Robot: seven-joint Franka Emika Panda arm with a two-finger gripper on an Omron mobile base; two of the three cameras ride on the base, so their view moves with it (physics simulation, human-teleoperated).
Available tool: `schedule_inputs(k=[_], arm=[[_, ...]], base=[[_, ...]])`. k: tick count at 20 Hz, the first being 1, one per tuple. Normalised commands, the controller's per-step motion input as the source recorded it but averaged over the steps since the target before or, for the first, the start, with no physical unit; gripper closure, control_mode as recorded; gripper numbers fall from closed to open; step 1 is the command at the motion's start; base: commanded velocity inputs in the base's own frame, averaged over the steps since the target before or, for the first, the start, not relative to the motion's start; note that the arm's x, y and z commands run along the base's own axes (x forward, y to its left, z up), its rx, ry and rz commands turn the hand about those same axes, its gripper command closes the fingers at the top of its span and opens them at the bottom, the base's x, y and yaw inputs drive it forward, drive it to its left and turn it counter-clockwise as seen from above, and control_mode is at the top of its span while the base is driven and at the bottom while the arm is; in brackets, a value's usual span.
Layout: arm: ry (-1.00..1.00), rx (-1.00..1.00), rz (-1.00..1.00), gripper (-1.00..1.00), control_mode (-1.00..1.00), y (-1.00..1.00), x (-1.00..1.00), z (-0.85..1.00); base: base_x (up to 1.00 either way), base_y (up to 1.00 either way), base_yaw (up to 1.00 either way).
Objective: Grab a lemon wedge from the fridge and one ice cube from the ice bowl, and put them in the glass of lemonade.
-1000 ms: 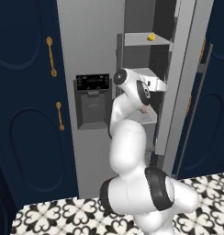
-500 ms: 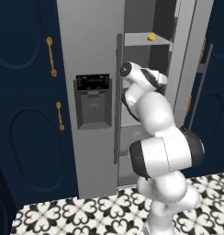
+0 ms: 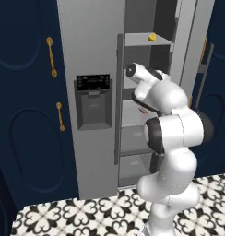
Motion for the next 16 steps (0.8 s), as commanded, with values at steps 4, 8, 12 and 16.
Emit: schedule_inputs(k=[4,8,12,16], arm=[[0.00,0.00,-0.16,-1.00,-1.00,-0.99,-0.09,-0.08],[0.00,0.00,-0.21,-1.00,-1.00,-1.00,-0.38,-0.04],[0.00,0.02,-0.25,-1.00,-1.00,-1.00,-0.84,0.01],[-0.12,0.01,0.13,-1.00,-1.00,0.64,-0.95,0.89]], base=[[0.00,0.00,0.00],[0.00,0.00,0.00],[0.00,0.00,0.00],[0.00,0.00,0.00]])
